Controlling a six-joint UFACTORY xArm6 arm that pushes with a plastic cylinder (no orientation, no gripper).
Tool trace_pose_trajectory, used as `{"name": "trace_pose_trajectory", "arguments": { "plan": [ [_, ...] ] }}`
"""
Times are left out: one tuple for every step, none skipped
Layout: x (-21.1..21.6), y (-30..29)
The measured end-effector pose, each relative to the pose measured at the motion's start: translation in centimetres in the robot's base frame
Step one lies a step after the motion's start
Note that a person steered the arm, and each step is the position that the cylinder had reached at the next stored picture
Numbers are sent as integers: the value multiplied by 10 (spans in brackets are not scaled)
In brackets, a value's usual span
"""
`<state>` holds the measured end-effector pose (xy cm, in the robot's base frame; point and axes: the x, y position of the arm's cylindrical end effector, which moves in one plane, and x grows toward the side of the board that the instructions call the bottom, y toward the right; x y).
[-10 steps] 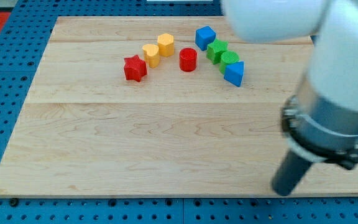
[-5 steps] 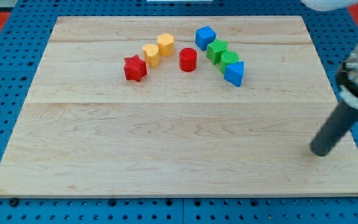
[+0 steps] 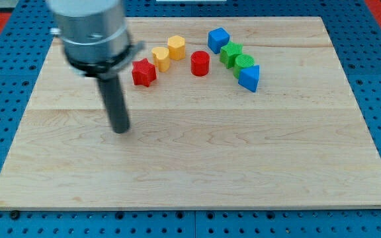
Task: Push the red star into the yellow heart
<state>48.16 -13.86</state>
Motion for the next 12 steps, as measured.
{"name": "trace_pose_trajectory", "arguments": {
  "plan": [
    [-42, 8],
    [-64, 13],
    [-80, 5],
    [-96, 5],
    [-100, 5],
    [-103, 5],
    [-116, 8],
    [-117, 12],
    [-105, 12],
    [-93, 20],
    [-99, 41],
    [-113, 41]
  ]
}}
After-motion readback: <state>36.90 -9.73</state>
